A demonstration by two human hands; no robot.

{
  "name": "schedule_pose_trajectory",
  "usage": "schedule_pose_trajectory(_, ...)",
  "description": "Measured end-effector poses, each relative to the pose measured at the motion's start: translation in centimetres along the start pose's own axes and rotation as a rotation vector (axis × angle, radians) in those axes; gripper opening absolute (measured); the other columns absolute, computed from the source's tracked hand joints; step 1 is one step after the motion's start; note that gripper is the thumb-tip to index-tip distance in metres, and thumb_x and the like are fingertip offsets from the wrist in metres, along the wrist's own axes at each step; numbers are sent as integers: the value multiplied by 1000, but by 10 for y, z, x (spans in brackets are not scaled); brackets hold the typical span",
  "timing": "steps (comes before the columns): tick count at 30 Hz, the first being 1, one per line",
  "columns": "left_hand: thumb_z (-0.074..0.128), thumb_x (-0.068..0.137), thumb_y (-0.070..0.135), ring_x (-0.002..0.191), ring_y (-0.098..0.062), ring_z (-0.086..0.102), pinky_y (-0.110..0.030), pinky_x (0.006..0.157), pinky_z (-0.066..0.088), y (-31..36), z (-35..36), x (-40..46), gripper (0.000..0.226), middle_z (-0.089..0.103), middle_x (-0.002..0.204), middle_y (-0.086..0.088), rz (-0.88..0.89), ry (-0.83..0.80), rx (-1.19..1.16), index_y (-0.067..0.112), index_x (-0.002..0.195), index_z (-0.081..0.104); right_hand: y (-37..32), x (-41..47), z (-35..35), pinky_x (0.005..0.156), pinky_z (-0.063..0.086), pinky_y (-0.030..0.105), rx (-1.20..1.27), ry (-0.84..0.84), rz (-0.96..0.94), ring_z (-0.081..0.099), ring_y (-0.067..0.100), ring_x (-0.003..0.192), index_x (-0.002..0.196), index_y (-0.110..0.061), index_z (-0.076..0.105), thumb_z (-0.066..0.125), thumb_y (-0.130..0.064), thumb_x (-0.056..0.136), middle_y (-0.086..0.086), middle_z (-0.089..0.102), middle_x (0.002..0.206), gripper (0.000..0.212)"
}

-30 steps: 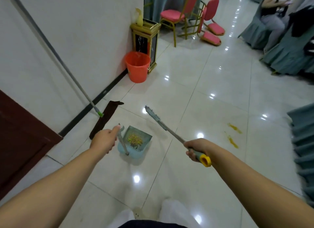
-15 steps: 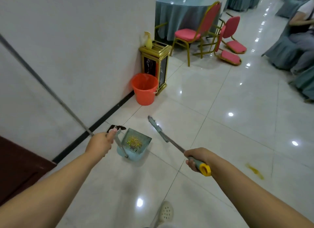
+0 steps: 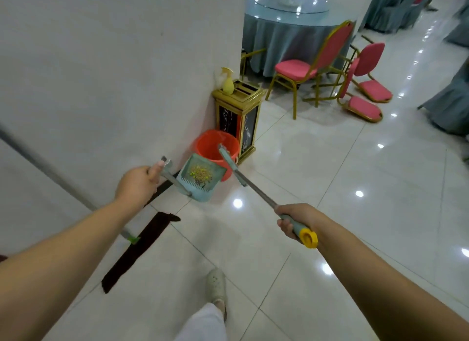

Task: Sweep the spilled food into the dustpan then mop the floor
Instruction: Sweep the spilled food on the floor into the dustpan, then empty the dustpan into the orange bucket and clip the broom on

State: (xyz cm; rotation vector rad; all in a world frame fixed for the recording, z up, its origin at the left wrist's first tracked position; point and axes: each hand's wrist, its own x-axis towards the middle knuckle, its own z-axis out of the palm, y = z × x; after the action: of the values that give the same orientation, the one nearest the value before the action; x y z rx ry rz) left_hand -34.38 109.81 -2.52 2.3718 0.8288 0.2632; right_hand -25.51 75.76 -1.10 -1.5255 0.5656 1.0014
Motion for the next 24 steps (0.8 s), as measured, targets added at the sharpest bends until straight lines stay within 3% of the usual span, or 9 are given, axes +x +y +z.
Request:
schedule_pose_trajectory(5, 27, 94, 57, 57, -27, 55, -34, 57, 41, 35, 16, 99, 66, 59, 60, -7, 151, 22, 116, 5, 71, 60, -75, 36, -1, 29, 35, 10, 62, 9, -16, 38, 9, 23, 88, -3, 50, 55, -13, 95, 9, 50, 47, 13)
schedule_pose_trajectory(9, 27, 91, 62, 66, -31, 58, -39, 62, 47, 65, 26, 178, 64, 62, 66, -12, 236, -24, 218, 9, 68, 56, -136, 65, 3, 30, 37, 10, 133, 0, -19, 40, 8, 24, 91, -2, 50, 53, -12, 96, 8, 50, 42, 12)
schedule_pose_trajectory(13, 35, 91, 61, 64, -27, 52, -31, 50, 31, 93, 44, 238, 51, 50, 59, -3, 383, -108, 340, 22, 59, 44, -178, 93, 0, 31, 38, 11, 130, 19, -26, 41, 7, 27, 95, 0, 50, 52, -11, 95, 8, 50, 49, 11)
schedule_pose_trajectory(19, 37, 88, 66, 67, -16, 49, -28, 53, 33, 111, 86, 277, 51, 50, 72, 6, 612, -389, 767, 22, 90, 61, -217, 120, -20, 30, 38, 13, 101, 18, 54, 41, 8, 28, 102, 1, 51, 54, -12, 95, 9, 51, 51, 14)
schedule_pose_trajectory(22, 40, 86, 68, 69, -15, 51, -26, 58, 36, 118, 102, 277, 50, 51, 71, 7, 684, -510, 867, 24, 95, 61, -231, 131, -30, 30, 39, 13, 80, 1, 92, 42, 7, 29, 102, 1, 52, 54, -11, 95, 9, 52, 53, 15)
schedule_pose_trajectory(24, 41, 86, 68, 78, -20, 59, -26, 60, 36, 125, 110, 274, 50, 61, 81, 1, 666, -534, 888, 23, 97, 61, -239, 137, -36, 30, 39, 13, 78, -26, 93, 42, 7, 29, 103, 2, 51, 53, -9, 95, 9, 51, 52, 14)
